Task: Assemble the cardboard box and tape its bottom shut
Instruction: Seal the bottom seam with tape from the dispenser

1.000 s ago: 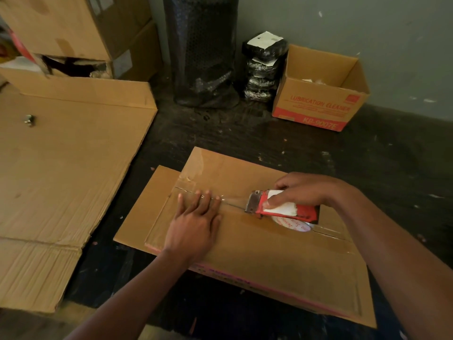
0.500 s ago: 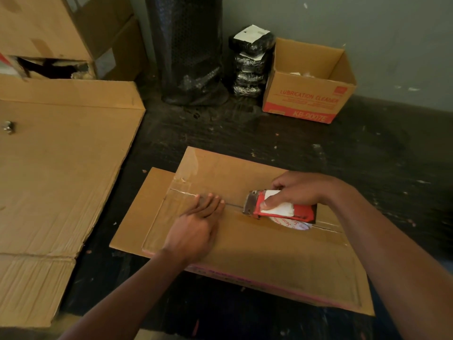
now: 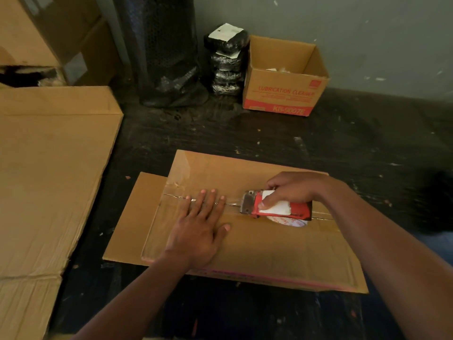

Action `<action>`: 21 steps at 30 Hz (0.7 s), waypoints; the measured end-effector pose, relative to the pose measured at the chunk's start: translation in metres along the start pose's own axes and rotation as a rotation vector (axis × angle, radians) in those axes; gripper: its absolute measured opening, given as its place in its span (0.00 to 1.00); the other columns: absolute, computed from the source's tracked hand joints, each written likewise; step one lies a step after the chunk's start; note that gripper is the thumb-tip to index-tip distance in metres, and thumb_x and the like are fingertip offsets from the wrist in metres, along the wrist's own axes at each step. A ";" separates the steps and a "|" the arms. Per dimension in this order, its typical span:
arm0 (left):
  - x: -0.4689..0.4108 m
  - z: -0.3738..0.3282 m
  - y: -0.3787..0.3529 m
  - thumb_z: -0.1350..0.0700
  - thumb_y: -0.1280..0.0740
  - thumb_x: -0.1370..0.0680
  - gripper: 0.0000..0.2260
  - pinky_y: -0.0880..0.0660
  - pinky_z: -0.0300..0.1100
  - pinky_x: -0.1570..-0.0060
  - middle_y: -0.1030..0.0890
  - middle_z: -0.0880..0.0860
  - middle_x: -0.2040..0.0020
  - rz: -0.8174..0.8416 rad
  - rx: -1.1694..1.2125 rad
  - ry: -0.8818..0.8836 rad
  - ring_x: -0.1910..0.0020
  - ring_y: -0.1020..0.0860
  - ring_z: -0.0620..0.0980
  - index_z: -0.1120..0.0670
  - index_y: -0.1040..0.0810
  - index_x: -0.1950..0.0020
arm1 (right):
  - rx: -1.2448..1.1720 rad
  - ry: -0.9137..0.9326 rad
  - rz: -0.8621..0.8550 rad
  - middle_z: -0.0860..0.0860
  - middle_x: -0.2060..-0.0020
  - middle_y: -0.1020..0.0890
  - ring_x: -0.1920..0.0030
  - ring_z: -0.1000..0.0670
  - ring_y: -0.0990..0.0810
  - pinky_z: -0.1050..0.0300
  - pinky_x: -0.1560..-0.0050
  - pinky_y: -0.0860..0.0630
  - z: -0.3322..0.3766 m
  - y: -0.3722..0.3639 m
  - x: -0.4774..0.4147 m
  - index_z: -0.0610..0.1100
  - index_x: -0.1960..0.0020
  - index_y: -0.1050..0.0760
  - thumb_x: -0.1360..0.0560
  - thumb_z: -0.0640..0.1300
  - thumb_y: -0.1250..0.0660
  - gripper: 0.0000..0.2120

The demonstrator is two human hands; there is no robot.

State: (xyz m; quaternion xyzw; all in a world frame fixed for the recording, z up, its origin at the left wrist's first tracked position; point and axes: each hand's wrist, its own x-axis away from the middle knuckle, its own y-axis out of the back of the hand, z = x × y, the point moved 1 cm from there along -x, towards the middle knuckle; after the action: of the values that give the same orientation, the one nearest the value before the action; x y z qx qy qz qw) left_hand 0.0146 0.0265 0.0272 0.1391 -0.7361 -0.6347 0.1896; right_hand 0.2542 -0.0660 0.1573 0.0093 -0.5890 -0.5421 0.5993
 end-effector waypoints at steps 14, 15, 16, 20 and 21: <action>0.002 0.002 -0.002 0.34 0.60 0.17 0.32 0.61 0.56 0.21 0.61 0.49 0.17 -0.040 0.024 0.006 0.18 0.63 0.50 0.46 0.61 0.17 | 0.028 -0.010 0.088 0.52 0.41 0.18 0.47 0.52 0.17 0.59 0.51 0.20 -0.013 0.019 0.016 0.51 0.32 0.23 0.22 0.62 0.31 0.23; 0.002 0.002 0.000 0.34 0.60 0.17 0.32 0.62 0.56 0.21 0.62 0.48 0.17 -0.042 0.020 0.008 0.19 0.65 0.50 0.45 0.63 0.17 | 0.027 -0.011 0.095 0.51 0.40 0.18 0.47 0.52 0.17 0.59 0.51 0.20 -0.014 0.019 0.018 0.51 0.31 0.23 0.21 0.61 0.31 0.23; 0.002 0.002 0.001 0.33 0.60 0.17 0.32 0.63 0.55 0.21 0.64 0.47 0.18 -0.044 0.018 0.007 0.19 0.66 0.49 0.45 0.64 0.18 | 0.029 -0.007 0.100 0.51 0.39 0.19 0.47 0.53 0.18 0.59 0.51 0.20 -0.016 0.019 0.018 0.52 0.30 0.24 0.21 0.61 0.32 0.24; 0.001 0.003 0.000 0.33 0.59 0.17 0.32 0.63 0.55 0.21 0.61 0.48 0.17 -0.054 0.045 0.005 0.19 0.65 0.48 0.45 0.61 0.17 | 0.063 0.058 0.077 0.54 0.41 0.19 0.47 0.54 0.18 0.57 0.49 0.19 -0.025 0.018 0.015 0.54 0.30 0.24 0.22 0.63 0.31 0.24; 0.001 0.003 0.000 0.33 0.59 0.17 0.31 0.64 0.54 0.21 0.61 0.48 0.17 -0.047 0.042 0.008 0.19 0.65 0.48 0.45 0.62 0.17 | 0.049 0.067 0.080 0.54 0.42 0.18 0.47 0.53 0.17 0.56 0.47 0.18 -0.027 0.018 0.015 0.54 0.31 0.23 0.22 0.63 0.31 0.24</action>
State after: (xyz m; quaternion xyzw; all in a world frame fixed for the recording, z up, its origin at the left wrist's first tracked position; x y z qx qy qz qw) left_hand 0.0123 0.0287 0.0274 0.1629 -0.7451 -0.6226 0.1749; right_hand 0.2813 -0.0850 0.1713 0.0188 -0.5816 -0.5025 0.6395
